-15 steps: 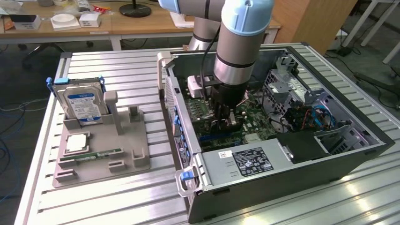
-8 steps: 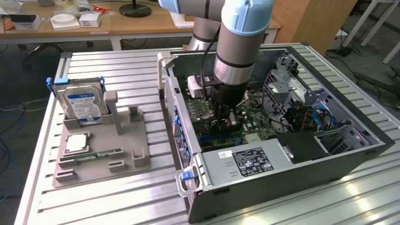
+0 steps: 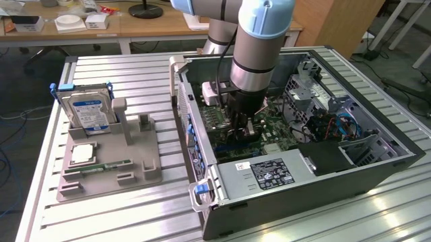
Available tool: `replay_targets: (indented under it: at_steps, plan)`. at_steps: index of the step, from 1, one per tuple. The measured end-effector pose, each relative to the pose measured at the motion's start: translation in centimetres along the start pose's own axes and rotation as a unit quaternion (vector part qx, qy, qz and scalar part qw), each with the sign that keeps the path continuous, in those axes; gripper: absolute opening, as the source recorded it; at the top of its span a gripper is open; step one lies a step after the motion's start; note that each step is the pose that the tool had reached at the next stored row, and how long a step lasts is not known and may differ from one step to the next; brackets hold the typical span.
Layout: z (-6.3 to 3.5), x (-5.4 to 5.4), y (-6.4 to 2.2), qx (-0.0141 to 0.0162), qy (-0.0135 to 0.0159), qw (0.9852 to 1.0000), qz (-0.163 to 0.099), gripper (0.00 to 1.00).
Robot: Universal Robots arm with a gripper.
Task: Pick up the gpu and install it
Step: 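Insert the gpu into the slot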
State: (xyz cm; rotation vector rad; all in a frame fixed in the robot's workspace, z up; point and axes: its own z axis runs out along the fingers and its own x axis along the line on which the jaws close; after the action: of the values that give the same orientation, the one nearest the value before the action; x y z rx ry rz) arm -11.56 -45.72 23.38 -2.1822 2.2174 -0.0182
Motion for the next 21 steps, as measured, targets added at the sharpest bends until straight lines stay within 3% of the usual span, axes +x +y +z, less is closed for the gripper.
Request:
replay_targets:
  at_steps: [21]
  plan:
    - [0.31,0.0,0.19,0.0001,-0.0003,1.0,0.0,0.27]
